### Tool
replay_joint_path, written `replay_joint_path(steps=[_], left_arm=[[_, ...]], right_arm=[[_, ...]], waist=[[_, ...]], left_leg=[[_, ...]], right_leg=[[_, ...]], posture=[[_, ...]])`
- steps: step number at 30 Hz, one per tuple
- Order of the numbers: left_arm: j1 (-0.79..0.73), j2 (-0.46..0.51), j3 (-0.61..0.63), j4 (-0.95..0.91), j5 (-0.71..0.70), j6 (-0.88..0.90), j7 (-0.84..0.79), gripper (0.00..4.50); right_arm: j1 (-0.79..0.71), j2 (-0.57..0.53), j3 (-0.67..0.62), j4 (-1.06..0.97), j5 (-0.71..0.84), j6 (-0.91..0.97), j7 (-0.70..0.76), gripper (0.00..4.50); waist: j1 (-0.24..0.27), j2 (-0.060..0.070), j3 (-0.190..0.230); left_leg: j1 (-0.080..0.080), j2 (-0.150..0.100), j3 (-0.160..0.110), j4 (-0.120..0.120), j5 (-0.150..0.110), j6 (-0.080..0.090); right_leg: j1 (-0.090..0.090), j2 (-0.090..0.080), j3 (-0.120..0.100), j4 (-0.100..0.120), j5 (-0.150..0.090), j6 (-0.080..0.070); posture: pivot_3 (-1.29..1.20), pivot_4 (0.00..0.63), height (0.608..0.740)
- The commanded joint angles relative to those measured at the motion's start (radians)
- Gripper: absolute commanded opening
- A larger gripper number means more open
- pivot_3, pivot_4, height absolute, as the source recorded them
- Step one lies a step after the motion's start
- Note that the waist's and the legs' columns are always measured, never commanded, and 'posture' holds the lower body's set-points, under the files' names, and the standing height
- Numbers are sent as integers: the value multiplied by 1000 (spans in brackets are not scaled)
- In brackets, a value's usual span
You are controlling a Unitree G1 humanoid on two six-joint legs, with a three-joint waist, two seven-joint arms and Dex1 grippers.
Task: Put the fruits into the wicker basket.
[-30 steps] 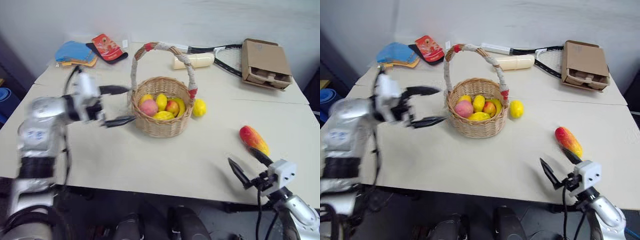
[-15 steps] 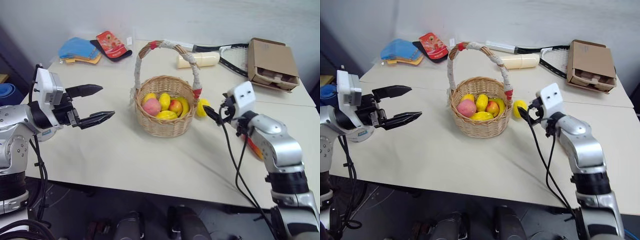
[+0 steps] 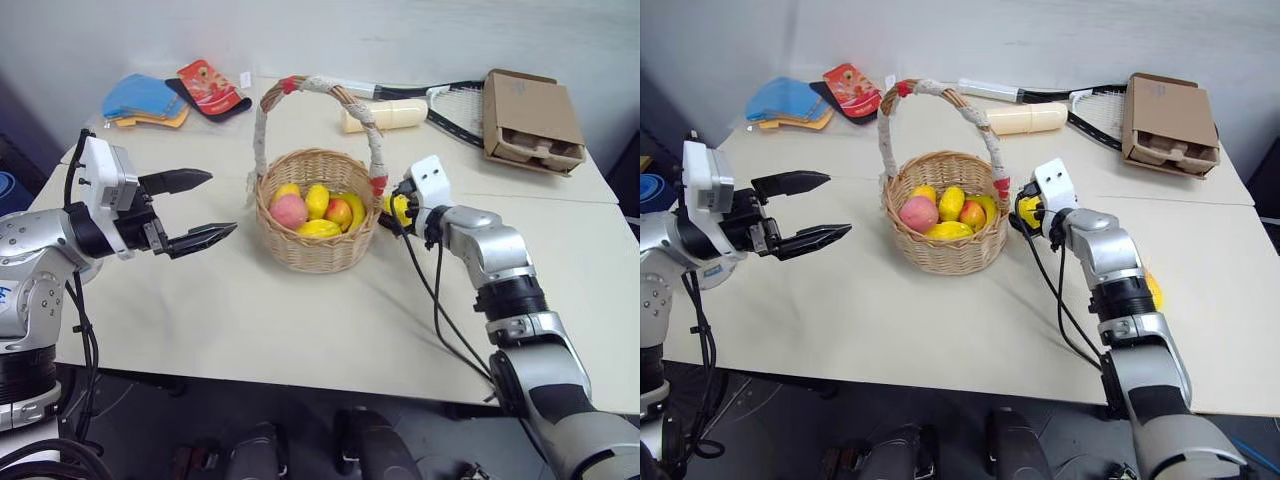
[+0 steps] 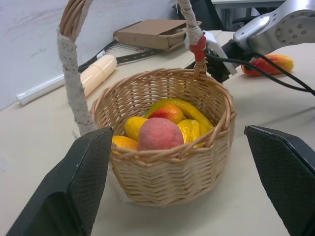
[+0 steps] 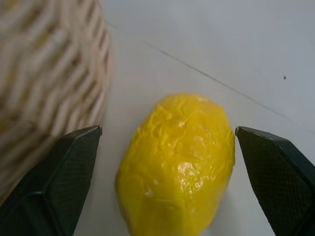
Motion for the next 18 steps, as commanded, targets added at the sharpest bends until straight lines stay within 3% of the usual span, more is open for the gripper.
replay_joint_path(steps=[1, 3, 6, 8, 13, 15, 18], left_arm=[[-30, 12, 6, -22, -17, -10, -5, 4500], [-36, 12, 4, -20, -18, -13, -8, 4500], [-38, 10, 3, -17, -16, -16, -11, 4500], [-39, 8, 2, -18, -15, -19, -13, 4500], [-16, 8, 9, -35, -34, -12, -34, 4500], [19, 19, 21, -53, -64, -7, -80, 4500], [49, 22, 27, -56, -49, -65, -113, 4500]], right_arm=[[-52, 13, -24, 77, -16, -49, -9, 4204], [-61, 10, -33, 99, -13, -77, 0, 3931], [-65, 0, -47, 106, -7, -101, 15, 2958], [-54, -23, -62, 81, 2, -121, 45, 2560], [92, -208, -40, -188, 40, -134, 320, 2546], [202, -327, -36, -372, 91, -188, 506, 2546], [329, -452, -48, -640, 227, -101, 693, 2546]], waist=[[0, 0, 0], [0, 0, 0], [0, 0, 0], [1, 0, 0], [14, 0, 0], [19, 0, 0], [23, 1, 0]], left_leg=[[0, 0, 0, 0, 0, 0], [0, 0, 0, 0, 0, -1], [0, 0, 0, 0, 0, -1], [0, 0, 0, 0, 0, -1], [-1, 0, -1, -1, 0, 0], [-1, 0, -1, -1, -1, 0], [-1, 0, -1, -2, -2, 0]], right_leg=[[0, 0, 0, 1, 0, 0], [-1, 0, 0, 1, 0, 0], [-1, 0, 0, 1, 0, 0], [-1, 0, 0, 1, 0, 0], [0, 0, 0, -1, 0, 0], [1, 0, 0, -3, 0, 0], [1, 0, -1, -5, 0, 2]], posture=[[0, 150, 740], [0, 150, 740], [0, 150, 740], [0, 150, 740], [0, 150, 740], [0, 150, 740], [0, 150, 740]])
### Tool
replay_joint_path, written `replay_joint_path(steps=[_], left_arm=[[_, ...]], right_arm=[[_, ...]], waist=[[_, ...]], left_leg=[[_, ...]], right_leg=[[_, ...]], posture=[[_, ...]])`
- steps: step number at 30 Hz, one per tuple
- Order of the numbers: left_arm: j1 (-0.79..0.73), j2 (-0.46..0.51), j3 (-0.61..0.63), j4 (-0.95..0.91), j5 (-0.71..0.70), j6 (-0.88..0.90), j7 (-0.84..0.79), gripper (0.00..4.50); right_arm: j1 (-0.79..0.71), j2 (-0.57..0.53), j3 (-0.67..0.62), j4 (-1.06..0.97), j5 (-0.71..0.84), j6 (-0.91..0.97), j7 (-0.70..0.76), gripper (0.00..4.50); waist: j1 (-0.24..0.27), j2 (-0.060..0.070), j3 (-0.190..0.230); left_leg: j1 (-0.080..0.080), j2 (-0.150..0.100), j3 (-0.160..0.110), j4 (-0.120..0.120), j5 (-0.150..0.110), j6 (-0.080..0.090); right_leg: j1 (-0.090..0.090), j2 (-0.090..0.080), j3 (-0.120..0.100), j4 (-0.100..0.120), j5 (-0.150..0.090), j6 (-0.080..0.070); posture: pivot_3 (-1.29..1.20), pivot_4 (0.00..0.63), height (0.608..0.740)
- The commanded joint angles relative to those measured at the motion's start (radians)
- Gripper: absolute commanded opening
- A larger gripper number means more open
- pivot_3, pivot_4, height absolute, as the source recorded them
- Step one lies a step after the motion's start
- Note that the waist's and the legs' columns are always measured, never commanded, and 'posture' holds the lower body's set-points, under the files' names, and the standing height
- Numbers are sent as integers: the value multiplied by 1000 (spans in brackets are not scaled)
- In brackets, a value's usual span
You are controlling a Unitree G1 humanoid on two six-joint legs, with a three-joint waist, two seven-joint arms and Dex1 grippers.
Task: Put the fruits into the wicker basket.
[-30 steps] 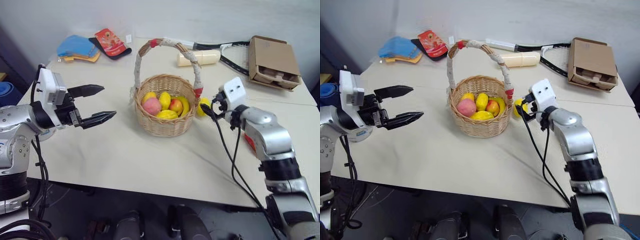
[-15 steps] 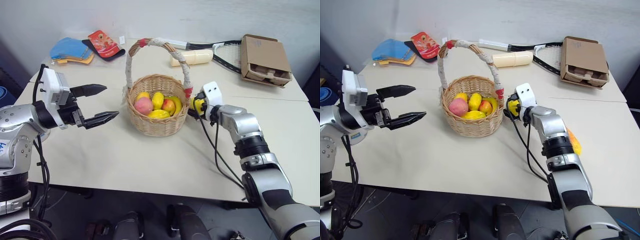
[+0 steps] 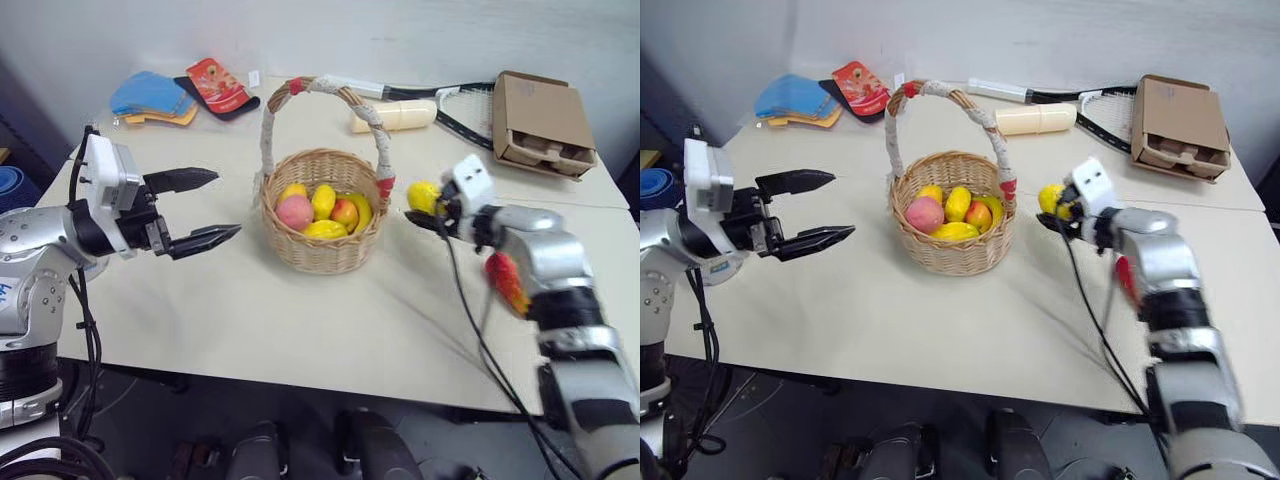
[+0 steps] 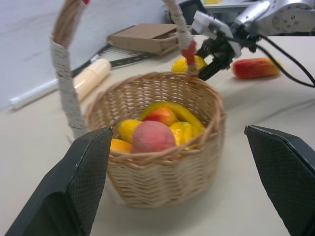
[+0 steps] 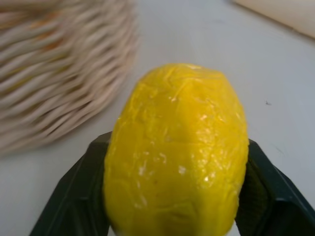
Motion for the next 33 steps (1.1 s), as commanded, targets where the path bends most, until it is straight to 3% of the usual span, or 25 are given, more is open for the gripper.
replay_joint_path(steps=[1, 4, 8, 11, 19, 22, 25, 29, 33], left_arm=[[10, 15, 28, -28, 5, -78, -35, 4500], [41, 40, 27, -26, 13, -88, -64, 4500], [64, 47, 34, -47, -20, -57, -57, 4500], [68, 39, 35, -57, -24, -46, -33, 4500], [92, 23, 49, -74, -30, -38, 15, 4500], [102, 15, 47, -78, -25, -49, 25, 4500], [109, 8, 47, -85, -26, -52, 33, 4500], [99, -3, 40, -76, -22, -65, 35, 4500], [63, -13, 12, -42, -7, -98, 13, 4500]], right_arm=[[66, -77, -23, -312, 183, 113, 174, 2546], [91, -74, -33, -482, 309, 244, 168, 2546], [24, 46, 15, -534, 324, 293, 40, 2546], [-70, 199, 73, -482, 271, 282, -93, 2546], [-255, 374, 220, -259, 8, 259, -351, 2546], [-247, 409, 239, -274, -22, 265, -386, 3463], [-225, 410, 237, -308, -40, 170, -364, 4476], [-143, 371, 160, -442, 80, -6, -188, 4476], [15, 241, 52, -523, 198, -45, -22, 4476]], waist=[[-6, 0, 0], [-21, 0, 0], [-23, -1, 1], [-24, -1, 0], [-20, -1, 0], [-20, -1, 0], [-20, -1, 0], [-18, -1, 0], [-13, -1, 0]], left_leg=[[0, 0, 0, 0, 0, 0], [3, 2, 1, 1, 0, -2], [10, 4, 0, -1, 1, -2], [11, 4, 1, -1, 2, -1], [1, 4, 1, 0, 5, -5], [-2, 4, 1, 1, 5, -4], [-4, 4, 1, 1, 5, -4], [-3, 4, 1, 1, 5, -3], [-2, 4, 1, 1, 4, -2]], right_leg=[[0, 0, 0, 0, 0, 0], [2, 2, 0, 2, 1, -1], [7, 3, 0, 3, 4, -6], [7, 3, 0, 3, 6, -8], [-2, 3, 0, 2, 5, -8], [-4, 3, 0, 2, 5, -8], [-6, 3, 0, 2, 5, -8], [-6, 3, 0, 2, 5, -8], [-3, 4, -1, 2, 6, -7]], posture=[[0, 150, 740], [0, 150, 740], [0, 150, 740], [0, 150, 740], [0, 150, 740], [0, 150, 740], [0, 150, 740], [0, 150, 740], [0, 150, 740]])
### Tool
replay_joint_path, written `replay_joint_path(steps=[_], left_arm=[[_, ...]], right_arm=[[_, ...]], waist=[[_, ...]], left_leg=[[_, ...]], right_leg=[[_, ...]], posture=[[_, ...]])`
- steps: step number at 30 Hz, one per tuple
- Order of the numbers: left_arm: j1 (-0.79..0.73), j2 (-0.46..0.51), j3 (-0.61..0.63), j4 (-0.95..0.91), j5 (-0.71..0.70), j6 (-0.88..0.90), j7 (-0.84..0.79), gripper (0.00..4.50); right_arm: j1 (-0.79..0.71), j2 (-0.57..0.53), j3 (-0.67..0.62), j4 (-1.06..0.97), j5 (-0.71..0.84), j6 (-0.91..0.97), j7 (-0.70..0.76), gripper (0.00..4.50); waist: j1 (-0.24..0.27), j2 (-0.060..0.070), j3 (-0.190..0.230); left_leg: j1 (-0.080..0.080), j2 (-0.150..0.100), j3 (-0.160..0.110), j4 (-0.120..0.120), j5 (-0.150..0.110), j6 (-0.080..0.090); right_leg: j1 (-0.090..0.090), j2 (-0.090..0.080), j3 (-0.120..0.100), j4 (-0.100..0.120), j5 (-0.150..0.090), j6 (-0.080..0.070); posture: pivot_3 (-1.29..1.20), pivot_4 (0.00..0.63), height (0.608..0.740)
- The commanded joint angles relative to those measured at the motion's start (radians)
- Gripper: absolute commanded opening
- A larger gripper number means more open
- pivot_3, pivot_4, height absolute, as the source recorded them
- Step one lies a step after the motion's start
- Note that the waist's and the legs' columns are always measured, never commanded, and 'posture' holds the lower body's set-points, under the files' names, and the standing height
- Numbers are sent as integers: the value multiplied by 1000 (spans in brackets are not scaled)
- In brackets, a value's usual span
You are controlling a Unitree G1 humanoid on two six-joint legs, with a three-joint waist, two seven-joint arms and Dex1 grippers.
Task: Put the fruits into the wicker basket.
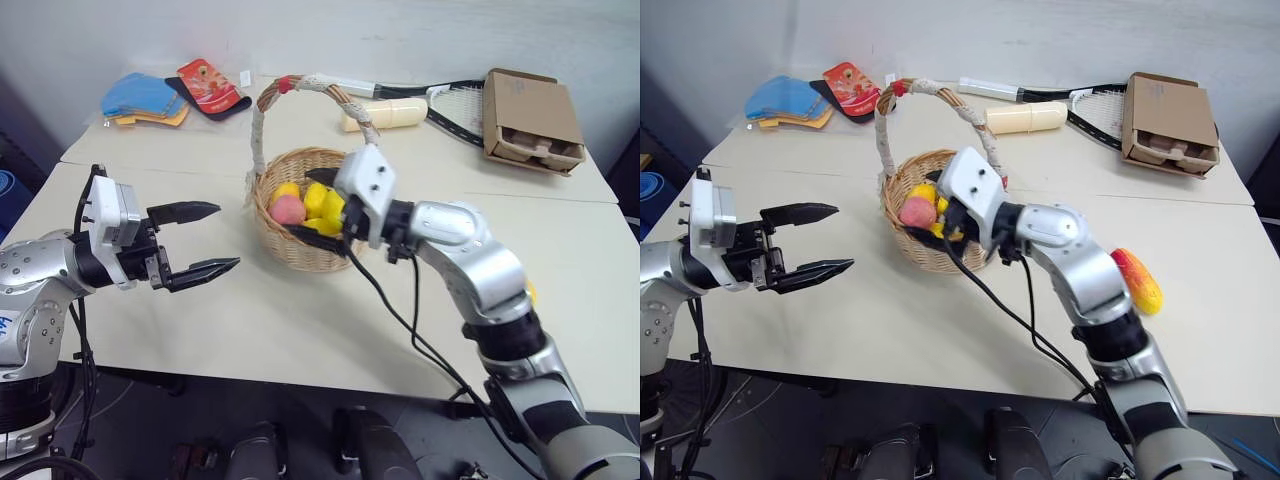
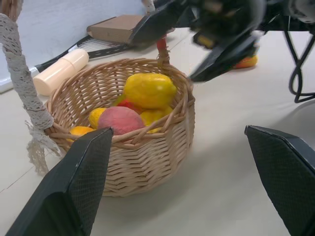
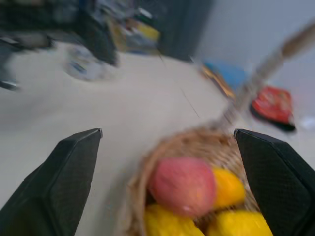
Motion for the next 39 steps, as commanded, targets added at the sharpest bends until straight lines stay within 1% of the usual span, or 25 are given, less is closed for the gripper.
replay_joint_path(steps=[1, 3, 5, 8, 12, 15, 18, 19, 21, 23, 25, 26, 27, 28, 29, 31, 33, 34, 36, 39], left_arm=[[-39, -2, -10, 13, 3, -38, -20, 4500], [-55, -7, -28, 17, -1, -36, -31, 4500], [-66, -11, -51, 15, -8, -28, -43, 4500], [-93, -31, -123, -21, 2, -20, -48, 4500], [-147, -83, -212, -87, -16, 46, -8, 4500], [-139, -114, -255, -99, -10, 73, 2, 4500], [-117, -140, -291, -98, 14, 59, 0, 4500], [-116, -151, -296, -94, 17, 58, 7, 4500], [-115, -169, -300, -90, 21, 54, 16, 4500], [-114, -188, -310, -87, 24, 53, 24, 4500], [-113, -201, -315, -87, 26, 52, 28, 4500], [-112, -205, -315, -87, 25, 52, 28, 4500], [-111, -207, -317, -88, 28, 50, 28, 4500], [-110, -210, -320, -87, 33, 46, 28, 4500], [-108, -212, -324, -85, 38, 40, 26, 4500], [-107, -216, -328, -82, 47, 29, 26, 4500], [-101, -216, -327, -85, 49, 29, 27, 4500], [-97, -216, -326, -86, 52, 28, 28, 4500], [-93, -218, -324, -90, 58, 26, 30, 4500], [-81, -217, -316, -105, 60, 27, 40, 4500]], right_arm=[[135, -117, -127, -76, 97, -70, 147, 4476], [238, -160, -208, -76, 119, -116, 169, 4476], [337, -160, -310, -57, 147, -144, 136, 4476], [516, -165, -503, 25, 84, -290, 71, 4476], [769, -183, -727, 192, 49, -483, 97, 4476], [931, -187, -825, 302, 11, -627, 117, 4476], [1050, -158, -912, 366, 32, -686, 90, 4476], [1086, -151, -920, 376, 35, -696, 90, 4476], [1133, -142, -917, 389, 35, -724, 98, 4476], [1145, -135, -909, 375, 50, -717, 87, 4476], [1139, -136, -897, 345, 68, -690, 68, 4476], [1134, -138, -891, 330, 73, -678, 60, 4476], [1130, -151, -878, 301, 89, -638, 61, 4476], [1127, -190, -845, 253, 109, -570, 90, 4476], [1068, -230, -810, 220, 122, -491, 72, 4476], [986, -278, -774, 189, 133, -392, 30, 4476], [867, -328, -714, 216, 120, -289, -5, 4476], [813, -360, -671, 235, 93, -199, -40, 4476], [724, -380, -614, 278, 51, -154, -70, 4476], [595, -382, -541, 358, 19, -88, -101, 4476]], waist=[[7, 0, 0], [16, 0, 0], [21, 0, 0], [24, 0, 0], [35, -1, 0], [34, 1, -1], [20, 1, -1], [17, 1, -1], [9, 1, -1], [-3, 1, -1], [-6, 1, -1], [-6, 1, -1], [-6, 1, -1], [-6, 1, -1], [-7, 1, -1], [-8, 1, -1], [-6, 0, 0], [-5, 0, 0], [-2, 0, 0], [12, 0, 0]], left_leg=[[1, 0, 0, 0, 0, 1], [4, 0, 0, 0, -2, 2], [4, 0, 0, 0, -2, 3], [4, 0, 0, 0, -2, 2], [4, -2, 0, 0, -2, 2], [5, -2, 0, 0, -2, 2], [10, -2, 1, -1, -1, 1], [13, -2, 1, -3, -1, 0], [23, -2, 0, -4, -3, -3], [25, 0, 0, -4, -6, -2], [28, 0, 0, -4, -6, -2], [31, 0, 0, -4, -6, -2], [32, 0, 0, -5, -6, -3], [33, 0, 0, -5, -6, -4], [34, 0, 0, -5, -6, -5], [34, 0, 0, -5, -7, -6], [35, 0, 0, -5, -7, -6], [37, -1, -1, -5, -7, -6], [37, -1, -1, -5, -7, -7], [35, -1, -2, -5, -9, -8]], right_leg=[[2, 0, 0, -1, 0, 0], [6, 0, -1, -3, 1, 1], [7, 0, -1, -3, 1, 1], [6, 0, 0, -3, 1, 1], [7, 0, 0, -4, 1, 3], [8, 0, 1, -3, 0, 4], [10, 1, 3, -2, -1, 5], [11, 2, 4, -2, -1, 5], [20, 4, 6, -2, -2, 4], [27, 6, 7, -4, -3, 4], [27, 7, 10, -4, -4, 5], [27, 8, 12, -4, -4, 5], [27, 10, 15, -3, -4, 5], [27, 11, 17, -3, -4, 5], [27, 12, 19, -3, -4, 5], [27, 15, 27, -3, -3, 5], [27, 17, 30, -3, -3, 5], [27, 17, 30, -3, -3, 5], [24, 17, 31, -2, -3, 4], [23, 17, 30, -2, -3, 4]], posture=[[0, 150, 740], [0, 150, 740], [0, 150, 740], [0, 150, 740], [0, 150, 740], [0, 150, 740], [0, 150, 740], [0, 150, 740], [0, 150, 740], [0, 150, 740], [0, 150, 740], [0, 150, 740], [0, 150, 740], [0, 150, 740], [0, 150, 740], [0, 150, 740], [0, 150, 740], [0, 150, 740], [0, 150, 740], [0, 150, 740]])
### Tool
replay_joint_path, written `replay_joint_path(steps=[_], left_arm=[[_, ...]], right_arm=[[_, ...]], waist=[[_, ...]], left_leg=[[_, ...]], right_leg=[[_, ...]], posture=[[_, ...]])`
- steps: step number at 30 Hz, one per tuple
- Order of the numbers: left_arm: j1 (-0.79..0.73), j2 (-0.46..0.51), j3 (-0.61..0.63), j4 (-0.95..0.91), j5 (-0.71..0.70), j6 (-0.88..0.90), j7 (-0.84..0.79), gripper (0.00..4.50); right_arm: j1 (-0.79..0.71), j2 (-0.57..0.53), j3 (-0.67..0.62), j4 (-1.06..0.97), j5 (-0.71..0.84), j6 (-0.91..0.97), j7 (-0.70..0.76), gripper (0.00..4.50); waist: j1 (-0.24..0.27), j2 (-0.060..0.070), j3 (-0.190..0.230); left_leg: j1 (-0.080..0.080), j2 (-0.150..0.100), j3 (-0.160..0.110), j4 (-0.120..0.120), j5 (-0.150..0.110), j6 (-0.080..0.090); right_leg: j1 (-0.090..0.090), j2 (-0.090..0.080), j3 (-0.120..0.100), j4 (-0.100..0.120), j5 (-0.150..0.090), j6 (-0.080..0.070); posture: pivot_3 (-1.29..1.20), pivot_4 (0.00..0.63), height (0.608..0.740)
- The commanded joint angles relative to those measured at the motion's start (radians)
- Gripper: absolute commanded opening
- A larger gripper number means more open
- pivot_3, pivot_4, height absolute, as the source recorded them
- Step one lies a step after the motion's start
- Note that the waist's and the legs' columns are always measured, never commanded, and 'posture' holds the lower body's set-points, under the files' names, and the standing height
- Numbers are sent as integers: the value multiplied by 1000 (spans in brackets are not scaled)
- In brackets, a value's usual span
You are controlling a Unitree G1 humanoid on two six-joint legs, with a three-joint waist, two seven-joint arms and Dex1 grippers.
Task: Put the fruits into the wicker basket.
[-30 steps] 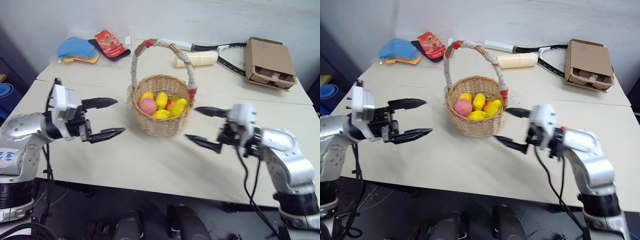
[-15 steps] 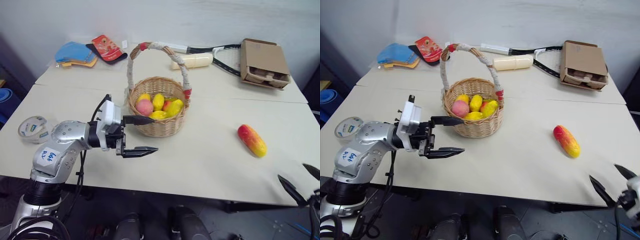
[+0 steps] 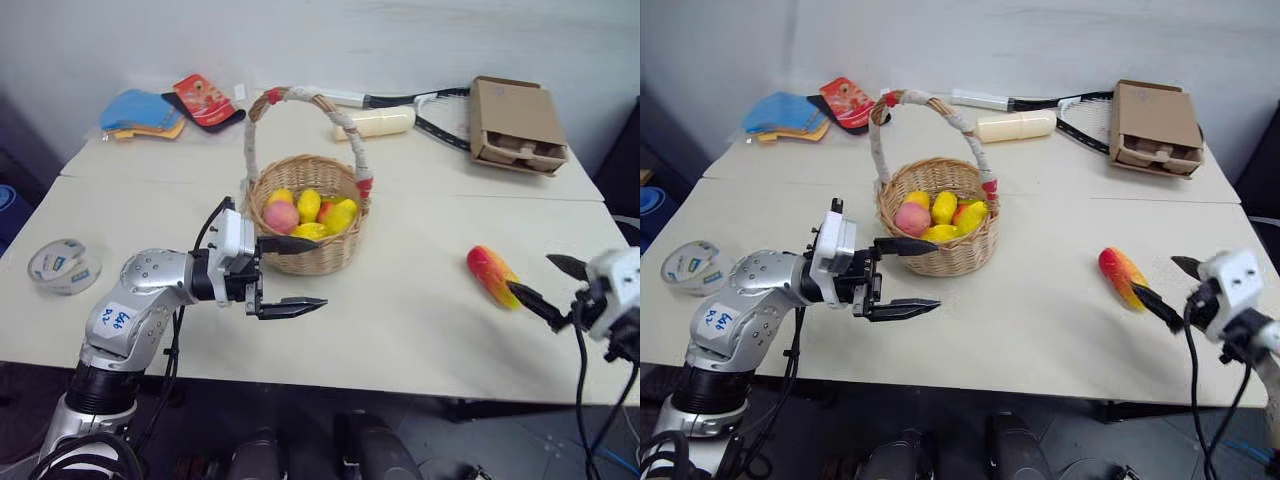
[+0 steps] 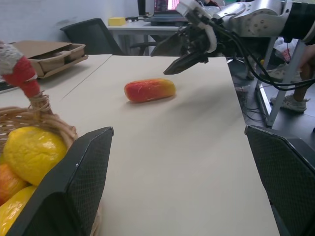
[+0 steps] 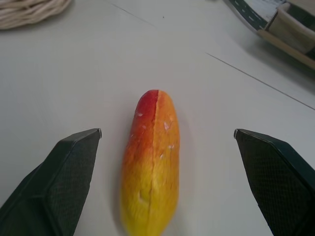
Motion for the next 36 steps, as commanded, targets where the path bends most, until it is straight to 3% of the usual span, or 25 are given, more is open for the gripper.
replay_joint_path(steps=[1, 4, 6, 11, 14, 19, 22, 25, 29, 32, 34, 36], left_arm=[[12, 7, 18, -34, 3, -12, 15, 4500], [30, 20, 33, -54, -2, -4, 26, 4500], [42, 33, 42, -65, -1, -3, 29, 4500], [85, 77, 97, -90, -17, 5, 45, 4500], [138, 103, 160, -114, -48, 26, 59, 4500], [271, 161, 277, -131, -56, 21, 50, 4500], [309, 154, 366, -129, -107, 35, 84, 4500], [331, 114, 432, -141, -139, 31, 148, 4500], [390, 56, 462, -213, -162, 41, 233, 4500], [435, 34, 471, -258, -165, 41, 274, 4500], [453, 29, 480, -273, -168, 40, 291, 4500], [466, 30, 486, -282, -172, 39, 300, 4500]], right_arm=[[-98, -11, 67, 81, -28, 87, -22, 4476], [-160, -25, 137, 144, -48, 136, 17, 4476], [-183, -27, 155, 168, -41, 170, 42, 4095], [-201, -36, 151, 169, -25, 116, 131, 2465], [-200, -30, 124, 32, 97, 105, 277, 1716], [-333, -10, 273, -274, 263, 321, 323, 1716], [-507, 141, 390, -351, 307, 393, 221, 1716], [-663, 364, 512, -304, 195, 367, 32, 1716], [-772, 606, 571, -183, 28, 286, -222, 1716], [-798, 653, 601, -105, -90, 219, -311, 1716], [-800, 650, 612, -69, -140, 175, -320, 1716], [-794, 652, 607, -52, -139, 195, -311, 2429]], waist=[[6, 0, 0], [12, 0, 0], [14, 0, 0], [13, 0, 0], [5, 1, 1], [-18, 2, 1], [-18, -1, 3], [-18, -1, 3], [-10, -3, 2], [-7, -5, 0], [-9, -5, 0], [-13, -5, 0]], left_leg=[[0, 0, 0, 0, -1, 0], [-2, 0, 1, 0, -2, 1], [-2, 0, 2, 1, -3, 2], [-3, 0, 2, 3, -6, 4], [-2, 0, 3, 3, -6, 4], [-1, 2, 2, 1, -7, 2], [0, 3, 1, 1, -7, 1], [-1, 3, 1, 2, -6, 2], [-6, 3, 2, 2, -5, 0], [-20, 3, 2, 5, -5, 1], [-22, 3, 2, 6, -6, 3], [-22, 2, 2, 5, -7, 5]], right_leg=[[0, 0, 0, 0, 0, 0], [-1, 0, 1, -2, -1, 2], [-1, 0, 1, -3, -2, 3], [-1, -1, 1, -3, -2, 3], [-1, -1, 2, -3, -2, 3], [-1, 0, 2, 0, -2, 3], [-1, 0, 1, 0, -1, 1], [-3, 0, 0, 0, 1, -2], [-7, -1, -1, 0, 2, -3], [-19, -2, -1, 0, 2, -3], [-19, -2, -1, -3, 2, -3], [-19, -2, 0, -4, 2, -3]], posture=[[0, 150, 740], [0, 150, 740], [0, 150, 740], [0, 150, 740], [0, 150, 740], [0, 150, 740], [0, 150, 740], [0, 150, 740], [0, 150, 740], [0, 150, 740], [0, 150, 740], [0, 150, 740]])
